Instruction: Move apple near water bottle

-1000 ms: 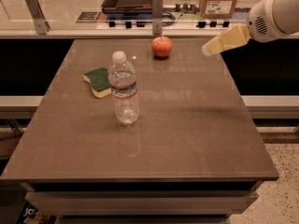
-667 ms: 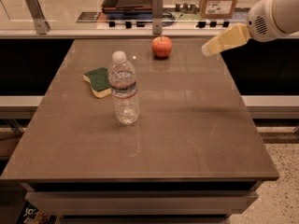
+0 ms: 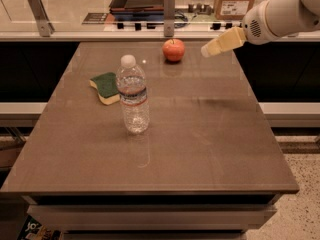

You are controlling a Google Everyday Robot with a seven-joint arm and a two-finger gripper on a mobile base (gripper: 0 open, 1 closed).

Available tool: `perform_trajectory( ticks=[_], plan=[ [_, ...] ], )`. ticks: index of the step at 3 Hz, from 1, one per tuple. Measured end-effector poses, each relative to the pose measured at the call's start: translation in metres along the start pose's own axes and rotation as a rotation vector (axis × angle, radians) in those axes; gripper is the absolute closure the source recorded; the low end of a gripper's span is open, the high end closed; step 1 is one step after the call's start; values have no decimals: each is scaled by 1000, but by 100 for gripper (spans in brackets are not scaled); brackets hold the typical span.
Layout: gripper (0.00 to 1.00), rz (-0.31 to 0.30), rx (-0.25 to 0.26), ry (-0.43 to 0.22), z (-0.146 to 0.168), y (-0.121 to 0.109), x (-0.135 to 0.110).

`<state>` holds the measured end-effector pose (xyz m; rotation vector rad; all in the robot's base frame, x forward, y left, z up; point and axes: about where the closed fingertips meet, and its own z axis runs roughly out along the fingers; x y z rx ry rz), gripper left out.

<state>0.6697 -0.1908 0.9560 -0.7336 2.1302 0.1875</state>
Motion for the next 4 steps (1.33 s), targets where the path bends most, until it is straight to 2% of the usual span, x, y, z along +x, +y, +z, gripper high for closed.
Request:
perform_trajectory(
  ticks=[2, 4],
  plan=[
    [0, 7, -62, -29, 63, 1, -15],
    [0, -7, -138, -50, 115, 15, -33]
  ],
)
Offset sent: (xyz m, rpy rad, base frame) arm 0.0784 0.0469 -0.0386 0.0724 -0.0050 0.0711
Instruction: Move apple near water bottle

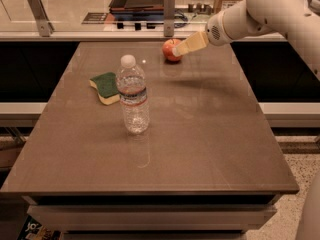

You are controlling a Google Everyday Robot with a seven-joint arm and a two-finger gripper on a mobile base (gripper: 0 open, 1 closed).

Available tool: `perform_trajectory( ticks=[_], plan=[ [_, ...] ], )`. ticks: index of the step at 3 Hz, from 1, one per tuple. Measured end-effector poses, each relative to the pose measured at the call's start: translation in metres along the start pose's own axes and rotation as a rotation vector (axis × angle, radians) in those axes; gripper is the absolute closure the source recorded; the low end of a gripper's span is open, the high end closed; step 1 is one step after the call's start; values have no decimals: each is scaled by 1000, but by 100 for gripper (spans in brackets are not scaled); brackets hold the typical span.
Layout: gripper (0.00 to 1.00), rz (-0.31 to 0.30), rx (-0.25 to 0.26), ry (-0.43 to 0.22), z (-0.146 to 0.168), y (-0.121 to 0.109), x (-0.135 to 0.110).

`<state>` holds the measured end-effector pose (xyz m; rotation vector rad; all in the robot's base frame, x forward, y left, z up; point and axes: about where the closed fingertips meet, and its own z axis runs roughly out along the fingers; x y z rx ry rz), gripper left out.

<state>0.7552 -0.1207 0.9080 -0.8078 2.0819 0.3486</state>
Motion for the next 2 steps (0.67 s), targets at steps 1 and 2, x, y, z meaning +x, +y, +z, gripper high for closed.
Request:
perform_trajectory(
  ticks=[1, 2],
  plan=[
    [0, -3, -47, -17, 21, 6, -6],
    [0, -3, -91, -32, 41, 14, -12]
  ],
)
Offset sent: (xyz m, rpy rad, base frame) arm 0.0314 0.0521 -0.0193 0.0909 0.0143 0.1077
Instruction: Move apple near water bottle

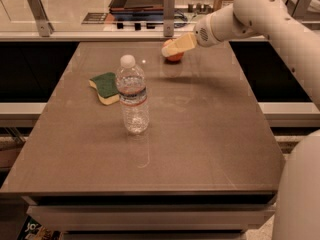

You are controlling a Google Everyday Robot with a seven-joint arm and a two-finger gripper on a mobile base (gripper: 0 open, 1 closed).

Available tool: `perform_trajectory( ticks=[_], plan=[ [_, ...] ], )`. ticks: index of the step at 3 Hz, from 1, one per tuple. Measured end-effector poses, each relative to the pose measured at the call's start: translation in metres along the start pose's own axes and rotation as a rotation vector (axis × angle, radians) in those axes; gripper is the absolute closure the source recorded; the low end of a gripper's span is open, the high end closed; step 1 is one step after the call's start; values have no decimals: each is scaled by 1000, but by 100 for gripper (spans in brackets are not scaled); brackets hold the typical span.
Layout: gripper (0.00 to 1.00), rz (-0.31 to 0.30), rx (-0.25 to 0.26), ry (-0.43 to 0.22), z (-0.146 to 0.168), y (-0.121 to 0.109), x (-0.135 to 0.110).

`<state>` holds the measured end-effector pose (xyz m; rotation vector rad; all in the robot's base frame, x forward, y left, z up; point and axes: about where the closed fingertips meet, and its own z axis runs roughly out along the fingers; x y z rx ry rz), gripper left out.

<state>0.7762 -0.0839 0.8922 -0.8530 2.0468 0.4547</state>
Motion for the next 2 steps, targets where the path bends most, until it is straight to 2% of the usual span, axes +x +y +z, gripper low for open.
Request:
perform_trajectory(
  ticks=[2],
  plan=[
    [0, 14, -39, -50, 34, -3, -6]
  ],
)
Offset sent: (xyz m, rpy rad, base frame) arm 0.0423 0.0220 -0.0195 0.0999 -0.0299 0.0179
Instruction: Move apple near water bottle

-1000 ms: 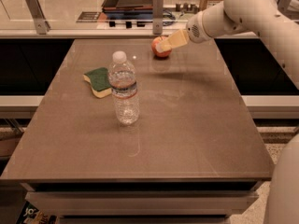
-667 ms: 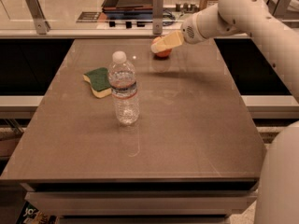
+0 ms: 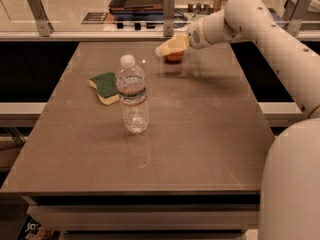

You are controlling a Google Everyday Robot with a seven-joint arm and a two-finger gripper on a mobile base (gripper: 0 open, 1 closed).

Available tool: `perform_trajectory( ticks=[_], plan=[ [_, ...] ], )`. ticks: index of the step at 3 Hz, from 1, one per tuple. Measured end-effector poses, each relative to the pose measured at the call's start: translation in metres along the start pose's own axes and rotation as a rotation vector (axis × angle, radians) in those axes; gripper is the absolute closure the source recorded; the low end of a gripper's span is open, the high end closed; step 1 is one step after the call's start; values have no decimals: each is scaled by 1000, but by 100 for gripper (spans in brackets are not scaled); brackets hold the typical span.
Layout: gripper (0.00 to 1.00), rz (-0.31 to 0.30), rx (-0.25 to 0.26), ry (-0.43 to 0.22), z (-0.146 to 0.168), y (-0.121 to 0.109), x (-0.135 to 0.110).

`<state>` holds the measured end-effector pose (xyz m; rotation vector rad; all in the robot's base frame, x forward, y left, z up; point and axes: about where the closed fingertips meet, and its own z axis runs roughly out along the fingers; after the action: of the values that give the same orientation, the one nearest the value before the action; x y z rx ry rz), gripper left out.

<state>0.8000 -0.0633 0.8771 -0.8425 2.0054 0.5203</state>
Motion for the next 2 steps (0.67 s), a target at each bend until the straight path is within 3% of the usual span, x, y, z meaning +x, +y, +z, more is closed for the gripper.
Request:
perform_trajectory(
  ticks=[2],
  plan=[
    [0, 18, -17, -19, 32, -9, 7]
  ],
)
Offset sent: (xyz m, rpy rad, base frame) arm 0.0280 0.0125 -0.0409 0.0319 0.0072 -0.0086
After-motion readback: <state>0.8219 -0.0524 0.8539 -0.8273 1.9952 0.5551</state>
